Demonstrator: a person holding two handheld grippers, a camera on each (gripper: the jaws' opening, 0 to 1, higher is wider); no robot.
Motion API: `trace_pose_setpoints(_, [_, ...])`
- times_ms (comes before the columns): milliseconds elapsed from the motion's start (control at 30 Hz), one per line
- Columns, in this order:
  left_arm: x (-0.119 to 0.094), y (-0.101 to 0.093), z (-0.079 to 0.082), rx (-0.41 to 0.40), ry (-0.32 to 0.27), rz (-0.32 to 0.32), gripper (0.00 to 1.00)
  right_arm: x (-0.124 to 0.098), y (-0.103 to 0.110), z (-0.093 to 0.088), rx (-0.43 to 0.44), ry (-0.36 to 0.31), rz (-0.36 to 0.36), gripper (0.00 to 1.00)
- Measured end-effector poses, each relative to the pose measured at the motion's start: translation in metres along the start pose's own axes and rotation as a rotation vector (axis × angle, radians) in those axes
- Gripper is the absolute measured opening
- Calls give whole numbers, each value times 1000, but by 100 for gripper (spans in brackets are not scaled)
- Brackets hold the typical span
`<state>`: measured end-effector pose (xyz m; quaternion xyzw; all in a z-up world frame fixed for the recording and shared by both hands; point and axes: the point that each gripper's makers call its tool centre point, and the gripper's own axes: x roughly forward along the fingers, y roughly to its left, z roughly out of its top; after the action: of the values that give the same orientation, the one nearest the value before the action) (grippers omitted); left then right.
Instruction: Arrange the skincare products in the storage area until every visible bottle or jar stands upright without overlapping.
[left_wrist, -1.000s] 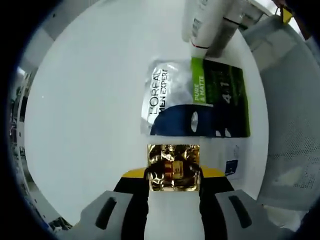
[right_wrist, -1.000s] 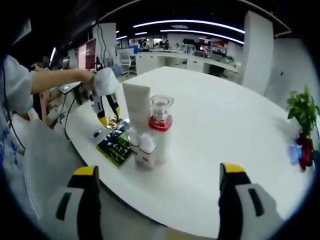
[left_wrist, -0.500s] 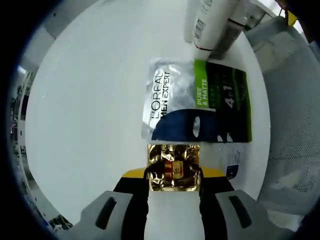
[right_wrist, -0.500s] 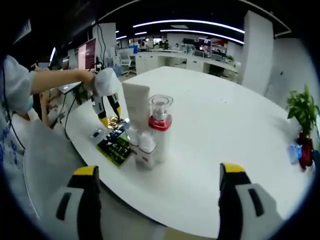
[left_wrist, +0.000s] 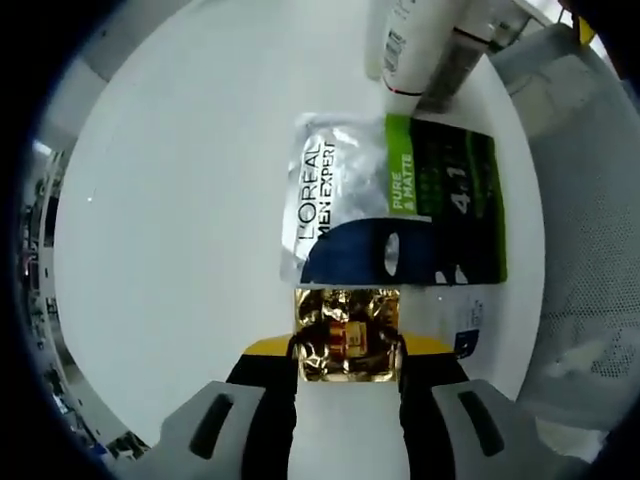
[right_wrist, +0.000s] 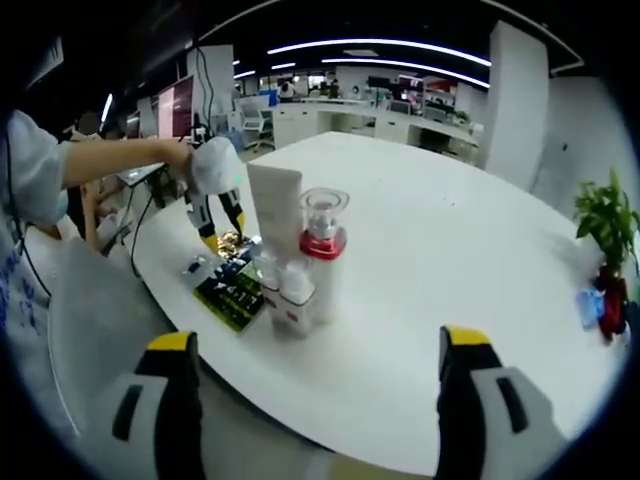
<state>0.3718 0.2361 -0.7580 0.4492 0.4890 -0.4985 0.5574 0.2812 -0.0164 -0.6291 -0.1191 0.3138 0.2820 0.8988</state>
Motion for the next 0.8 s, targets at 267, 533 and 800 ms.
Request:
trace_pose_setpoints(267, [1,1,4,2,-20,3,45,-1,-1,2,-4,-4,-1,100])
trace_pose_setpoints(533, [-7,1,6,-11,-53,15,46,-2,-2,3,-8,-8,-6,100])
trace_pose_setpoints(800, [-22,3,9,-68,-121,64,50,-3,0,6,-13,-18,-8,100])
